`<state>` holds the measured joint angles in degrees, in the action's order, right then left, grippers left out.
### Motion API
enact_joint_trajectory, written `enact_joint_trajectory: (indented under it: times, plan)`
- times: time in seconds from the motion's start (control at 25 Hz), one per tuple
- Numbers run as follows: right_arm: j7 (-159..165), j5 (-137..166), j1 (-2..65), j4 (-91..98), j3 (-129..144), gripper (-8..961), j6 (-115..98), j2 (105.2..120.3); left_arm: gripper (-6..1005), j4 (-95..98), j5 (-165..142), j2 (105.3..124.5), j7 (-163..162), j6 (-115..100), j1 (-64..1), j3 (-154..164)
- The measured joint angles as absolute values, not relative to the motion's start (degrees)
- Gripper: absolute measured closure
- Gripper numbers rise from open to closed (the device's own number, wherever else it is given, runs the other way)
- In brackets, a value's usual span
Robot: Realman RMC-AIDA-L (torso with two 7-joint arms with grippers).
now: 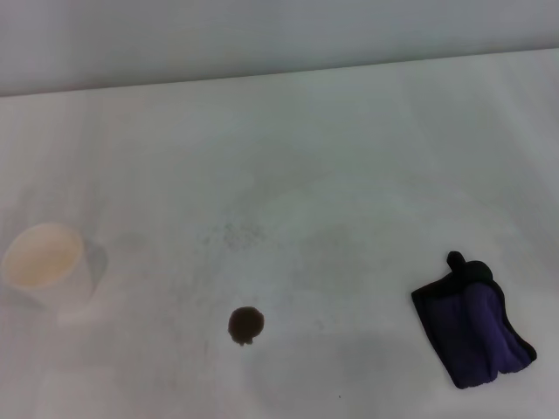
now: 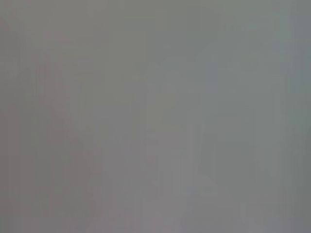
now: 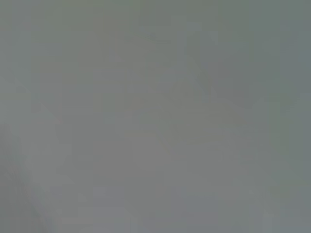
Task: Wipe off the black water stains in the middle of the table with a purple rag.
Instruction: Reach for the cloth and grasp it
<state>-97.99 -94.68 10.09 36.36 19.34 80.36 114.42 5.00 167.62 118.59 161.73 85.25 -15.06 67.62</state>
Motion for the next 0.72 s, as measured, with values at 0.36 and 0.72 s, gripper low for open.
enact_joint_trajectory:
  times: [0.36, 0.72]
  plan:
    - [-72.55, -65.74, 12.33, 66.44, 19.79, 101, 87.46, 114.24, 107, 5.01, 167.43, 118.64, 161.68, 82.00, -16.46, 67.75]
    - [-57.84, -57.41, 14.08, 80.54, 28.27, 103, 96.63, 114.16, 107, 5.02, 167.60, 118.86, 161.61, 80.28, -16.47, 67.60]
